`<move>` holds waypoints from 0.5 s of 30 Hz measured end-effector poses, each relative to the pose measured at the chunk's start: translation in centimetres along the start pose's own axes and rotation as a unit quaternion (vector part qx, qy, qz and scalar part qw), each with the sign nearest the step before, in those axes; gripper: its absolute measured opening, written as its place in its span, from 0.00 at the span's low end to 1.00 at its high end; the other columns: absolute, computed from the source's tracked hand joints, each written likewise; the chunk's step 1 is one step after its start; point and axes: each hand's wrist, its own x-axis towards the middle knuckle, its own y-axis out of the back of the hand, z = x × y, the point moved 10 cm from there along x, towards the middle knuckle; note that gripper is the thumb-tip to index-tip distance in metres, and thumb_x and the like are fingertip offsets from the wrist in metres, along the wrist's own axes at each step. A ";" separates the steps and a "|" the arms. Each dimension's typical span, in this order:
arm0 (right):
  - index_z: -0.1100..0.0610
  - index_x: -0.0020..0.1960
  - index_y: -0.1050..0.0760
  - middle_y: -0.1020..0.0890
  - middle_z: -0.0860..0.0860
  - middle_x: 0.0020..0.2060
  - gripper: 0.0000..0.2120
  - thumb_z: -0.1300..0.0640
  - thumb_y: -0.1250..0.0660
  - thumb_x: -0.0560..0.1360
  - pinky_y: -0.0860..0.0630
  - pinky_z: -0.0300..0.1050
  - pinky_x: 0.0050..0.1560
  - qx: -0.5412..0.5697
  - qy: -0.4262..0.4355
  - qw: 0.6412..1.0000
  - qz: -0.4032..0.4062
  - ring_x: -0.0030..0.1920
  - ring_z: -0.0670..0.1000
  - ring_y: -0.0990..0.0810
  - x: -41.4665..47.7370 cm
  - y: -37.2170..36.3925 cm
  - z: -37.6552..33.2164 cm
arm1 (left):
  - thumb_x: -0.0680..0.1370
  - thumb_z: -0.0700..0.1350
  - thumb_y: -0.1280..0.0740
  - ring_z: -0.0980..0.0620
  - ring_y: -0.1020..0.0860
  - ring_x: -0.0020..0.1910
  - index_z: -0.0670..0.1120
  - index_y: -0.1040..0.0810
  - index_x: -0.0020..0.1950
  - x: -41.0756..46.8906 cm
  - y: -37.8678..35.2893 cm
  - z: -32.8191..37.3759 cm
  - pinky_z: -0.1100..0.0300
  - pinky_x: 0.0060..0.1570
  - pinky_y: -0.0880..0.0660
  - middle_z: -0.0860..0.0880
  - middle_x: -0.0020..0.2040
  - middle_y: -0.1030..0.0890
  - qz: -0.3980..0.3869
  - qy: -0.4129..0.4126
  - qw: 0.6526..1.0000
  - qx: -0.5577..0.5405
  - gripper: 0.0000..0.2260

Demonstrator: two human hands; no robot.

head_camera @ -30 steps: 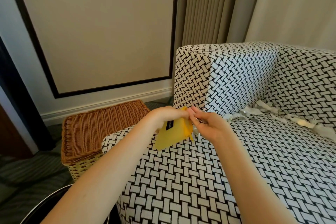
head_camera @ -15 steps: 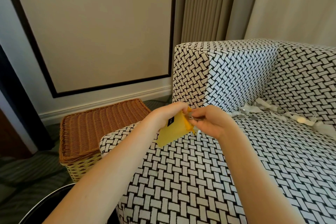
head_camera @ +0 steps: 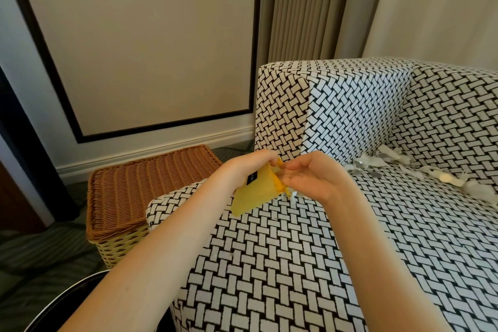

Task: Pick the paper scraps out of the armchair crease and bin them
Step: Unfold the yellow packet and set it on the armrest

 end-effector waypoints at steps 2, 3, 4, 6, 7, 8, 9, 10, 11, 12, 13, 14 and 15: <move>0.72 0.71 0.50 0.33 0.70 0.63 0.25 0.75 0.53 0.74 0.32 0.58 0.64 -0.030 0.009 0.999 -0.014 0.59 0.66 0.28 -0.5 -0.4 -0.2 | 0.73 0.45 0.42 0.50 0.34 0.35 0.46 0.32 0.38 0.1 0.2 0.0 0.59 0.39 0.34 0.48 0.35 0.33 0.003 -0.001 1.000 0.012 0.05; 0.73 0.70 0.48 0.32 0.70 0.62 0.23 0.75 0.52 0.74 0.32 0.57 0.63 -0.060 0.019 0.998 -0.007 0.60 0.65 0.28 -0.7 -0.3 -0.5 | 0.73 0.45 0.42 0.50 0.34 0.36 0.46 0.32 0.38 0.1 0.4 0.0 0.58 0.41 0.34 0.48 0.36 0.33 0.008 -0.001 1.000 0.019 0.05; 0.73 0.69 0.44 0.31 0.69 0.63 0.22 0.74 0.51 0.75 0.30 0.54 0.62 -0.101 0.035 0.994 0.014 0.61 0.64 0.28 -0.9 0.1 -1.0 | 0.74 0.45 0.42 0.49 0.33 0.38 0.46 0.32 0.40 0.2 0.8 0.0 0.57 0.43 0.34 0.47 0.38 0.32 0.015 -0.002 0.999 0.032 0.04; 0.70 0.67 0.37 0.27 0.64 0.62 0.20 0.73 0.48 0.76 0.27 0.48 0.58 -0.205 0.082 0.972 0.077 0.59 0.60 0.25 -1.2 1.5 -2.8 | 0.76 0.46 0.43 0.50 0.32 0.41 0.47 0.33 0.48 -0.2 1.5 0.1 0.57 0.47 0.35 0.47 0.41 0.32 0.031 -0.005 0.996 0.087 0.04; 0.68 0.65 0.32 0.24 0.62 0.59 0.18 0.73 0.47 0.76 0.24 0.46 0.54 -0.256 0.100 0.955 0.113 0.56 0.57 0.22 -1.3 2.4 -3.7 | 0.77 0.46 0.43 0.51 0.33 0.40 0.47 0.33 0.50 -0.6 1.7 0.3 0.58 0.45 0.35 0.47 0.41 0.32 0.033 -0.009 0.993 0.117 0.05; 0.66 0.61 0.28 0.22 0.60 0.55 0.16 0.73 0.46 0.76 0.22 0.44 0.50 -0.306 0.110 0.934 0.149 0.51 0.55 0.20 -1.5 3.3 -4.5 | 0.78 0.46 0.44 0.52 0.33 0.38 0.47 0.34 0.51 -1.0 1.6 0.4 0.60 0.42 0.35 0.47 0.42 0.32 0.028 -0.013 0.989 0.146 0.04; 0.64 0.56 0.25 0.20 0.59 0.52 0.14 0.72 0.43 0.76 0.20 0.43 0.46 -0.360 0.116 0.907 0.185 0.46 0.53 0.19 -1.6 4.2 -5.1 | 0.79 0.47 0.44 0.52 0.34 0.37 0.48 0.33 0.50 -1.3 1.4 0.5 0.61 0.39 0.35 0.47 0.42 0.32 0.020 -0.012 0.984 0.178 0.04; 0.62 0.52 0.23 0.19 0.58 0.50 0.11 0.71 0.41 0.75 0.20 0.42 0.44 -0.415 0.121 0.875 0.219 0.42 0.52 0.19 -1.7 5.2 -5.8 | 0.79 0.48 0.45 0.52 0.33 0.38 0.48 0.33 0.48 -1.5 1.1 0.5 0.61 0.36 0.36 0.48 0.43 0.32 0.011 -0.008 0.977 0.214 0.05; 0.61 0.50 0.22 0.18 0.57 0.47 0.09 0.70 0.39 0.75 0.20 0.43 0.45 -0.463 0.127 0.841 0.249 0.39 0.51 0.19 -1.8 6.3 -6.4 | 0.79 0.50 0.45 0.52 0.32 0.39 0.48 0.32 0.46 -1.7 0.6 0.5 0.61 0.35 0.35 0.48 0.43 0.31 -0.001 -0.004 0.967 0.254 0.07; 0.61 0.50 0.21 0.18 0.57 0.43 0.08 0.68 0.37 0.75 0.20 0.45 0.47 -0.501 0.135 0.810 0.275 0.36 0.50 0.20 -1.9 7.2 -6.9 | 0.79 0.52 0.44 0.51 0.29 0.42 0.48 0.29 0.46 -1.4 0.0 0.3 0.60 0.38 0.32 0.48 0.45 0.28 -0.014 -0.004 0.954 0.299 0.09; 0.61 0.50 0.21 0.19 0.55 0.39 0.08 0.68 0.37 0.75 0.20 0.48 0.48 -0.527 0.143 0.783 0.297 0.34 0.50 0.20 -1.9 8.1 -7.4 | 0.79 0.54 0.44 0.50 0.26 0.49 0.48 0.27 0.52 -1.1 -0.5 0.3 0.59 0.46 0.28 0.48 0.51 0.26 -0.025 -0.006 0.939 0.343 0.12; 0.61 0.50 0.21 0.20 0.54 0.35 0.08 0.67 0.37 0.75 0.19 0.49 0.47 -0.544 0.151 0.763 0.316 0.32 0.49 0.21 -2.0 8.9 -7.8 | 0.78 0.56 0.42 0.48 0.27 0.58 0.47 0.28 0.61 -0.6 -0.9 0.1 0.56 0.57 0.29 0.48 0.61 0.26 -0.027 -0.010 0.923 0.383 0.17; 0.61 0.49 0.20 0.21 0.52 0.32 0.08 0.67 0.37 0.75 0.19 0.48 0.45 -0.556 0.159 0.747 0.328 0.30 0.49 0.21 -2.1 9.5 -8.2 | 0.77 0.58 0.41 0.47 0.30 0.65 0.47 0.32 0.69 -0.1 -1.1 0.0 0.54 0.63 0.32 0.48 0.68 0.30 -0.020 -0.013 0.907 0.420 0.24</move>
